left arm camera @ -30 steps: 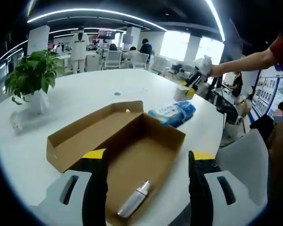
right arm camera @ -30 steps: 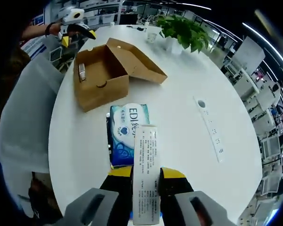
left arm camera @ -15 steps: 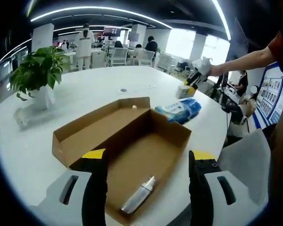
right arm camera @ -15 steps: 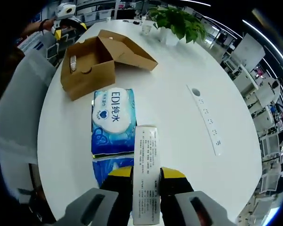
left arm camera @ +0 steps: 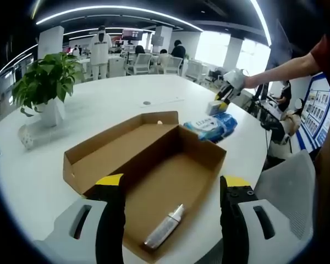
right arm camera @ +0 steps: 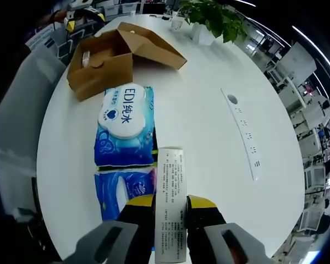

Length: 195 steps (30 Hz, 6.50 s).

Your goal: Operate the shoe box by opening the lid, removing the specified soft item, and placing it in the target area until the item is outside and the box remains undamaged.

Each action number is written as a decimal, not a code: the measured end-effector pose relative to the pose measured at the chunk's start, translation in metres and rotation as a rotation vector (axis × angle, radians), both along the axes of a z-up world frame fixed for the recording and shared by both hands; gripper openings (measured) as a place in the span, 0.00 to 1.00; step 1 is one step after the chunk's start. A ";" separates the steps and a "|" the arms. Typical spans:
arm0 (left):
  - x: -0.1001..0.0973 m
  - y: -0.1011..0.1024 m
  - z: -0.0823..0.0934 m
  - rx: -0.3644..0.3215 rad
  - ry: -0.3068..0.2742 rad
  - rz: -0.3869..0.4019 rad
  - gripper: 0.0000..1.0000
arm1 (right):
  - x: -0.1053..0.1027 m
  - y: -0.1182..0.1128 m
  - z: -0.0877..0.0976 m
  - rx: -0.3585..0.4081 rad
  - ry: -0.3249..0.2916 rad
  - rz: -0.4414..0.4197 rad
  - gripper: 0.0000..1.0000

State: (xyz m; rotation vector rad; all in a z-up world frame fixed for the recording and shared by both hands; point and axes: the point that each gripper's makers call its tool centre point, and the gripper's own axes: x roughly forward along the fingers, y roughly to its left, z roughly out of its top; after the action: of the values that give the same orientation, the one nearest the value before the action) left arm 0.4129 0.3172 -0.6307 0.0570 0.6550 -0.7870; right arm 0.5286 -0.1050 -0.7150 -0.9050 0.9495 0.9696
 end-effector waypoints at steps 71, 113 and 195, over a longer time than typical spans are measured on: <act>0.007 0.008 -0.010 0.064 0.024 -0.005 0.69 | 0.009 -0.016 -0.047 -0.109 0.082 0.149 0.17; 0.000 0.000 0.008 0.017 -0.021 -0.022 0.69 | 0.006 -0.019 0.016 0.041 -0.016 -0.138 0.23; 0.002 0.045 -0.009 0.005 -0.001 0.010 0.67 | -0.121 0.236 0.058 0.822 0.009 -0.401 0.52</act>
State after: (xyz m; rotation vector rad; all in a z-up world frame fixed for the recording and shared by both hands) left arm 0.4149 0.3622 -0.6399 0.0583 0.6562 -0.7754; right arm 0.4076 0.1310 -0.6571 -0.0137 0.6087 0.8936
